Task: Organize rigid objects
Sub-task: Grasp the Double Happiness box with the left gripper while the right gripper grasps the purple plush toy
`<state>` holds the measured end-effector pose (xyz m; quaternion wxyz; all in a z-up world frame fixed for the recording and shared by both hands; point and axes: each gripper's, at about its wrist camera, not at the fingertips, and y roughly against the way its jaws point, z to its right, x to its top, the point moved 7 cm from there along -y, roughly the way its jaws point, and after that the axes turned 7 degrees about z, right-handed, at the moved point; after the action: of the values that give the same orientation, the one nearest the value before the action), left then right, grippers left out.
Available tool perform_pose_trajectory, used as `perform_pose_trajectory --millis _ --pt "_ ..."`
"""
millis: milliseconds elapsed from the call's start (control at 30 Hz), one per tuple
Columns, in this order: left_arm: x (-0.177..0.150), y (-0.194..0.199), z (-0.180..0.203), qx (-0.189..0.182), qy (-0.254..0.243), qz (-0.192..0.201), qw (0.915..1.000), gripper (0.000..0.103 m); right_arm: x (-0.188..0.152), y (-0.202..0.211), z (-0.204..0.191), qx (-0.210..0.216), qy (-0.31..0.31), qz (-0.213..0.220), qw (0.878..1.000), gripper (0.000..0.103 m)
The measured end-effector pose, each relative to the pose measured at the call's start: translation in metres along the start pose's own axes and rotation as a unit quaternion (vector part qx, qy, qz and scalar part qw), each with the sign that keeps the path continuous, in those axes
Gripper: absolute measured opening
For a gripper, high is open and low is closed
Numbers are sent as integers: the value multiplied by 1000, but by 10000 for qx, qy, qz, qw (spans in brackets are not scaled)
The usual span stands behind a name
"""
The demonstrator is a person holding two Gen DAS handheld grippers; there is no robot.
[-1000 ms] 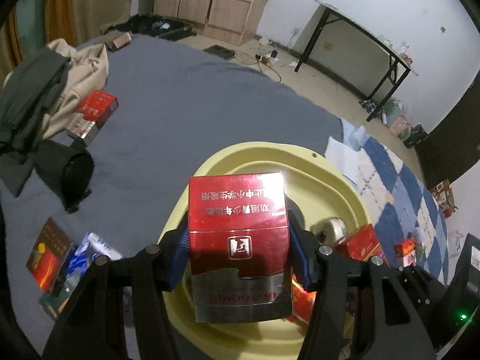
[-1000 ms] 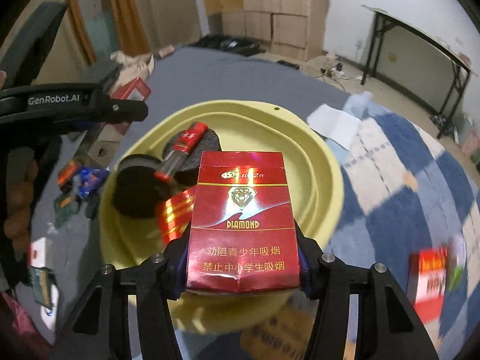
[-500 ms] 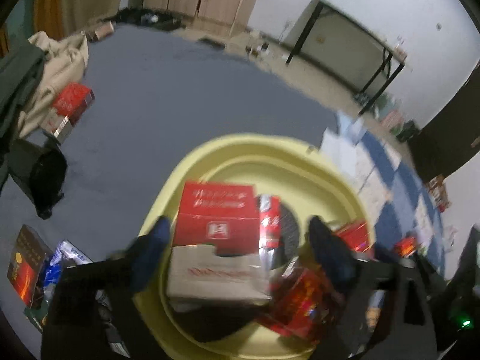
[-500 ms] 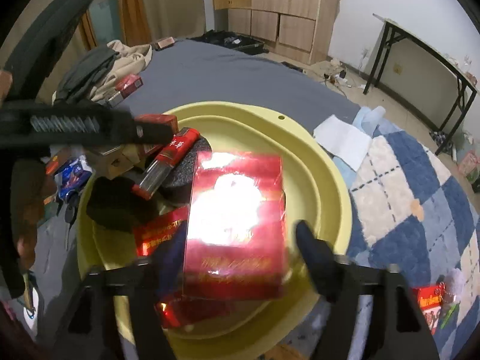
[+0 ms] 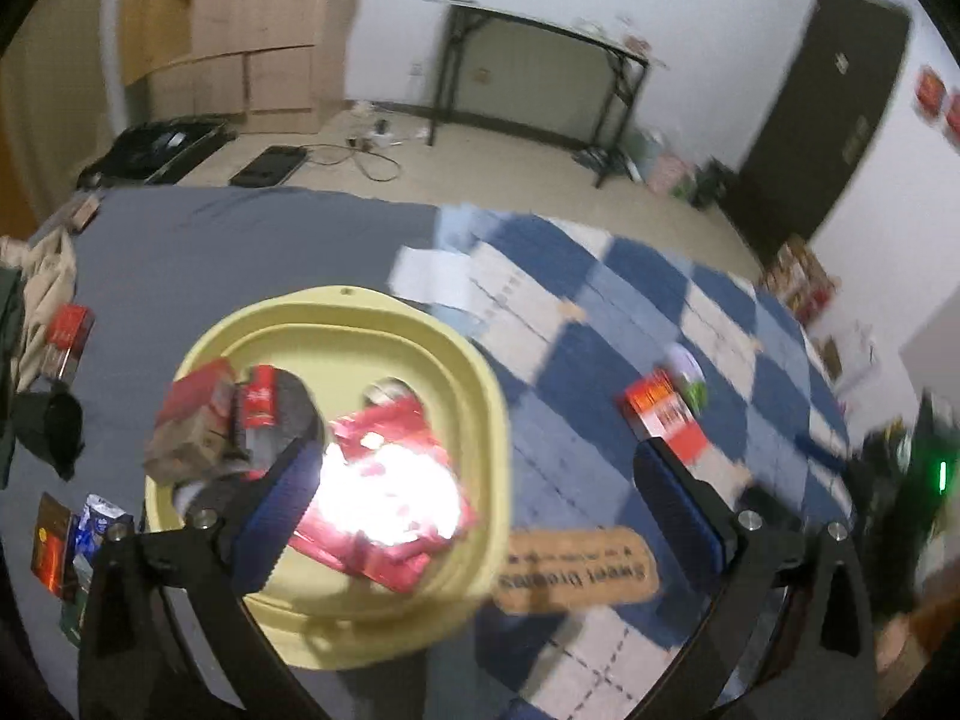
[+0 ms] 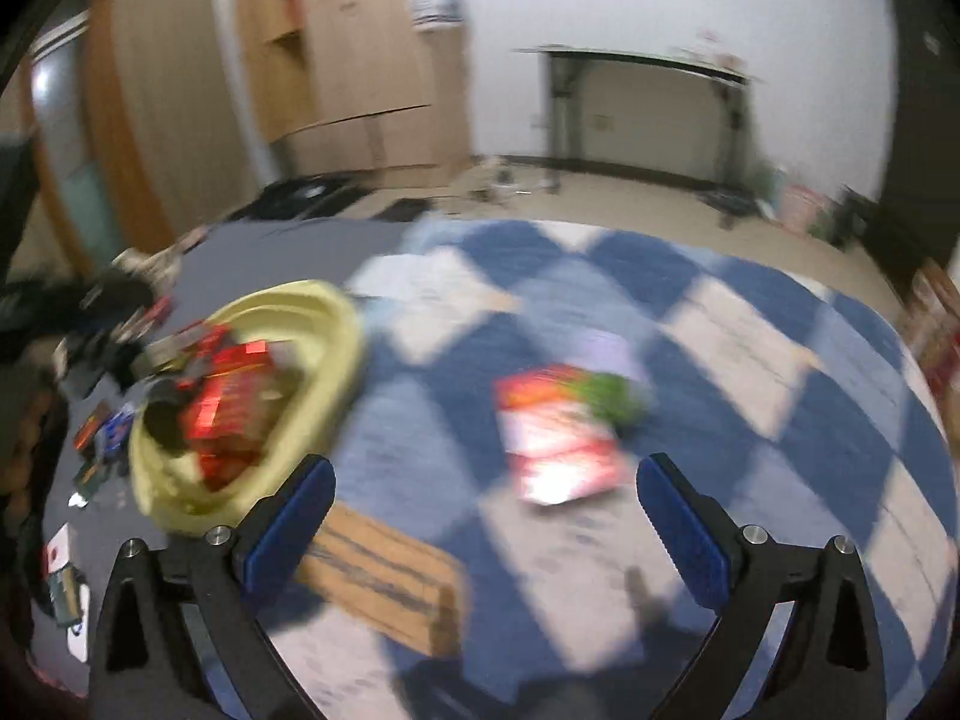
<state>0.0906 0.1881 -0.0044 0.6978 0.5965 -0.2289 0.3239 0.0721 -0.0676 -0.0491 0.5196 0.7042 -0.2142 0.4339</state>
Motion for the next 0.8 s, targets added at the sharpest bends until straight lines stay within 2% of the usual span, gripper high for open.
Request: perform_pose_trajectory --millis 67,200,267,467,567,633,667,733,800 --pt "-4 -3 14 -8 -115 -47 9999 103 -2 3 38 -211 -394 -73 9990 103" --pt "-17 -24 49 -220 -152 -267 9993 103 12 -16 80 -298 -1053 -227 9937 103" --pt "-29 -39 69 19 -112 -200 9997 103 19 -35 86 -151 -1245 -424 9912 103" --pt "-71 -103 143 -99 -319 -255 9991 103 39 -109 98 537 -1656 -1334 9757 102" --pt "-69 -124 162 -355 -179 -102 9992 103 49 -136 103 730 -1637 -1641 9700 102" --pt "-70 -143 165 -497 100 -106 9987 103 43 -153 97 904 -1604 -1970 9629 98" --pt "-72 -153 167 -637 177 -110 9977 103 39 -163 97 843 -1438 -2165 9620 96" --pt "-74 -165 170 -871 277 -90 9958 103 38 -183 105 614 -1256 -2268 9639 93" --pt "-72 -169 169 -796 253 -7 9965 103 35 -191 109 746 -1272 -2421 9590 96"
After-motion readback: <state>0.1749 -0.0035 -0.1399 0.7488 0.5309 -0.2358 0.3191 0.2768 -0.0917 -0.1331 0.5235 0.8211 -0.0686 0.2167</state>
